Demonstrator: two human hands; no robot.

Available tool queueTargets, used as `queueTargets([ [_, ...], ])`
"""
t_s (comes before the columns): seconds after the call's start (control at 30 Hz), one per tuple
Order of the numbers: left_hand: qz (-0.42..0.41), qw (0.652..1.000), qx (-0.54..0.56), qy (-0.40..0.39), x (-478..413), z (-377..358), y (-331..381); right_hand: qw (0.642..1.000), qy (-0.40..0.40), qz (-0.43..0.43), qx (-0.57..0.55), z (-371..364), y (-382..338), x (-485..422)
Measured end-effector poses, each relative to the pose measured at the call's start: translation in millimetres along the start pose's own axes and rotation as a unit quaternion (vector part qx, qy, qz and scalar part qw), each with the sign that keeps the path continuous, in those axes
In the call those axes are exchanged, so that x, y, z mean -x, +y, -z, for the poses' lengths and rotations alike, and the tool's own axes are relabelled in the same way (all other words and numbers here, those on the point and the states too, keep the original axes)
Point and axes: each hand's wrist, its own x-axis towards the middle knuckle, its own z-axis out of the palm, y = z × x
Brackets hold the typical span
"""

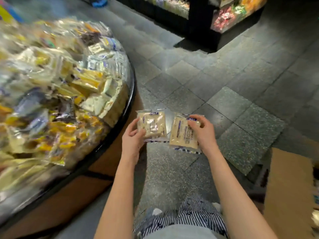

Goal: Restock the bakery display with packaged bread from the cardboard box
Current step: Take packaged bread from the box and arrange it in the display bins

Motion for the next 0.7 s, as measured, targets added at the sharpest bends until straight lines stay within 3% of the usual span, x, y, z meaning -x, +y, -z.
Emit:
queueTargets([
  [0.2, -0.021, 0.999, 0.014, 0.021, 29.2, 139.8, 14.7, 0.985, -0.163, 0.046, 0.047, -132.3, -29.7, 27.8],
  [0.4, -0.094, 0.967, 0.017, 0.235, 54.8, 252.5, 1.4, 0.940, -0.324, 0.071, 0.085, -246.0, -41.0, 69.6],
  [0.7, -0.107, 0.903, 0.070, 0.411, 96.6, 375.3, -13.2, 0.893, -0.416, 0.138, 0.103, -394.0, -56.6, 120.6],
])
